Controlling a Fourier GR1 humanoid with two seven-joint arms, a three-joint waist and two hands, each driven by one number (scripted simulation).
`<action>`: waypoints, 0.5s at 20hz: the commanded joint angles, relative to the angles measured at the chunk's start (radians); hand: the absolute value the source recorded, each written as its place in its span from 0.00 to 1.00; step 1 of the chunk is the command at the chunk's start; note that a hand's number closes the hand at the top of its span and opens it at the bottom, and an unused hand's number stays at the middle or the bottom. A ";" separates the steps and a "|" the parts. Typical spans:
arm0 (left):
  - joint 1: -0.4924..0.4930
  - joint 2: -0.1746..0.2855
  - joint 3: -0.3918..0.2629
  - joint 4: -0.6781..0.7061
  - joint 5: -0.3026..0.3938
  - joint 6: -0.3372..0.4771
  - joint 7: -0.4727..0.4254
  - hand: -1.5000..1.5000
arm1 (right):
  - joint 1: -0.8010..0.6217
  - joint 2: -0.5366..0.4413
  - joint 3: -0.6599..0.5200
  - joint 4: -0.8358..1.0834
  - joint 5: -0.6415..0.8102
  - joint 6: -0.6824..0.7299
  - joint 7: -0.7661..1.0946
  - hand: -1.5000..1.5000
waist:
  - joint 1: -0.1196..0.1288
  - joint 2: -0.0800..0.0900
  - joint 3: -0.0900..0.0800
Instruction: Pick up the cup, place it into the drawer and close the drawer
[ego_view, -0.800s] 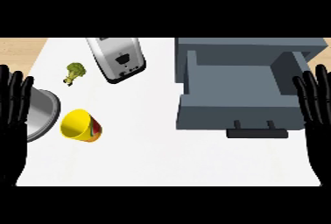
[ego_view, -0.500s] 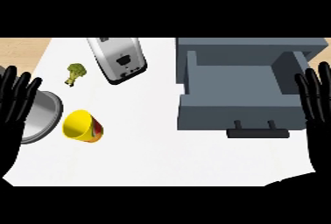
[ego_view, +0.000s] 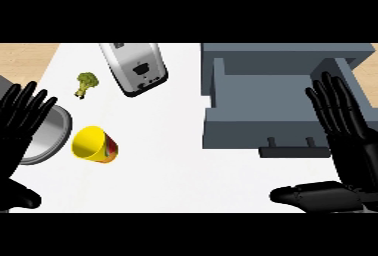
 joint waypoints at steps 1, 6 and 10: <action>-0.047 0.047 0.053 0.202 -0.028 -0.099 -0.062 0.00 | -0.020 0.006 -0.010 0.062 -0.005 0.016 -0.029 0.00 | -0.002 -0.001 0.001; -0.104 0.060 0.061 0.369 -0.093 -0.133 -0.103 0.00 | -0.066 -0.003 -0.022 0.074 -0.007 0.029 -0.012 0.00 | -0.003 -0.001 0.001; -0.165 0.037 0.036 0.529 -0.250 -0.115 -0.231 0.00 | -0.099 -0.003 -0.040 0.158 0.014 0.039 -0.089 0.00 | -0.004 0.000 0.001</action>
